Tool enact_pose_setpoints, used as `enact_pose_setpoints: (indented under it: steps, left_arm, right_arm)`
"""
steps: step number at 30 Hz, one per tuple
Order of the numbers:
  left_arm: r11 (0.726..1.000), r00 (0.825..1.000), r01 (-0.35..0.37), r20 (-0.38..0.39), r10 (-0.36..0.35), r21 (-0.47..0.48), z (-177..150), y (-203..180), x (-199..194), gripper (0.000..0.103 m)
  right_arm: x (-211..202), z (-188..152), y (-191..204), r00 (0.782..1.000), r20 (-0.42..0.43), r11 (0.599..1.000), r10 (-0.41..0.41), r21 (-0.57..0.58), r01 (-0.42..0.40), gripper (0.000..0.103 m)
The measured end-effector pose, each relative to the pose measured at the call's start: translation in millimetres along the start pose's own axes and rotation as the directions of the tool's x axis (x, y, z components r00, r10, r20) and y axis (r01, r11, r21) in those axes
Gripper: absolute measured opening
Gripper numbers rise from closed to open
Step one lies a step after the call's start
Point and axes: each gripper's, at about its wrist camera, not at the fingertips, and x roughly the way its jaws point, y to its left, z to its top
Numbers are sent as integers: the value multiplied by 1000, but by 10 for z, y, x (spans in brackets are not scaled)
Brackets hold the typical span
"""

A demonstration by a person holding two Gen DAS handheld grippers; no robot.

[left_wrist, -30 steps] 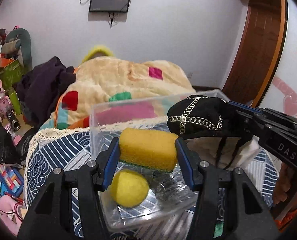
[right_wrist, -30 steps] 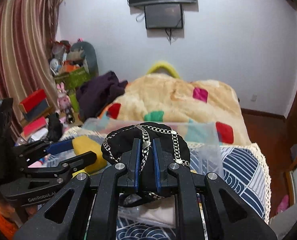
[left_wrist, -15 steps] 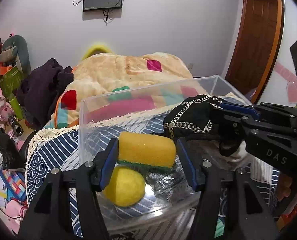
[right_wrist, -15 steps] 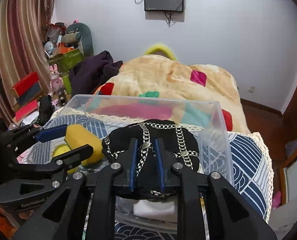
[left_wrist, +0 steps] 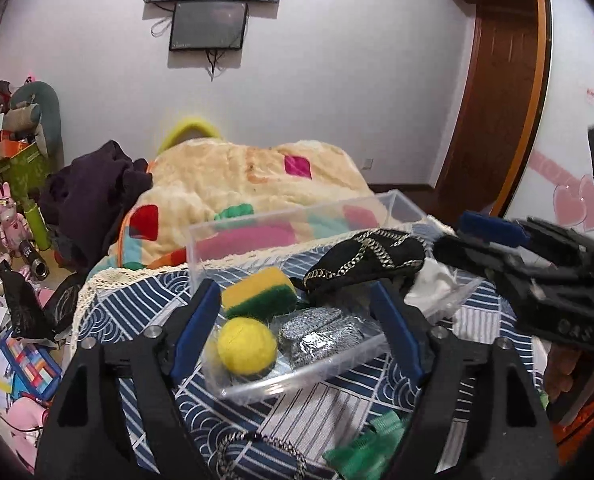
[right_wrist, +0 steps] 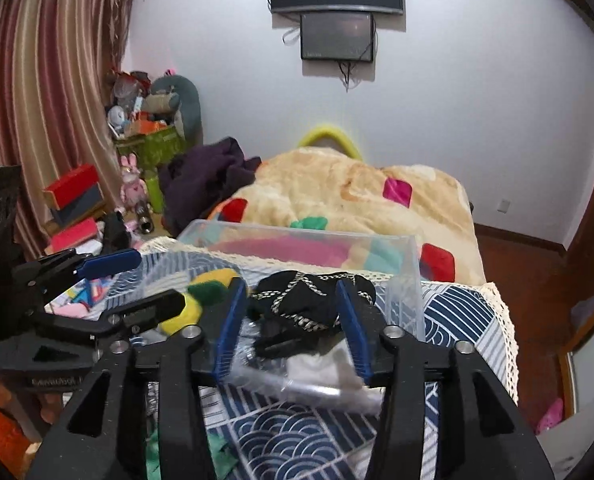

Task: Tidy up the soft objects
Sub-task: 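Drop the yellow sponge and black cap into the clear box with both grippers, then grasp the braided bracelet with the left gripper while the right grasps the green glove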

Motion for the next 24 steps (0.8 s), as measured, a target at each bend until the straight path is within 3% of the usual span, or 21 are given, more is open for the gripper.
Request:
enact_pose_setpoints:
  steps: [1,3,11,18,24]
  left_arm:
    - [1000,1000,-1,12,1,-5,-6,3,-59,87]
    - [1000,1000,-1,31,1,-15,-32,24,-181,94]
    - [999,1000,-17,-3,17,-49,-358,102,-380,98]
    - [996,991,-59,-121,50,-73,-828,244,-259,98]
    - [994,977,-79,-205,62,-78,-1174,286,-139,98]
  right_arm:
    - [-58,-45,9,1000,11,1000,14,15,-14,71]
    - [-118,-117,39,999,18,999,36,26,-37,76]
    - [-185,-444,212,999,-20,999,40,18,-39,76]
    - [-41,-781,366,993,-103,998,60,22,-58,76]
    - [118,-1023,503,971,-190,989,146,40,-141,76]
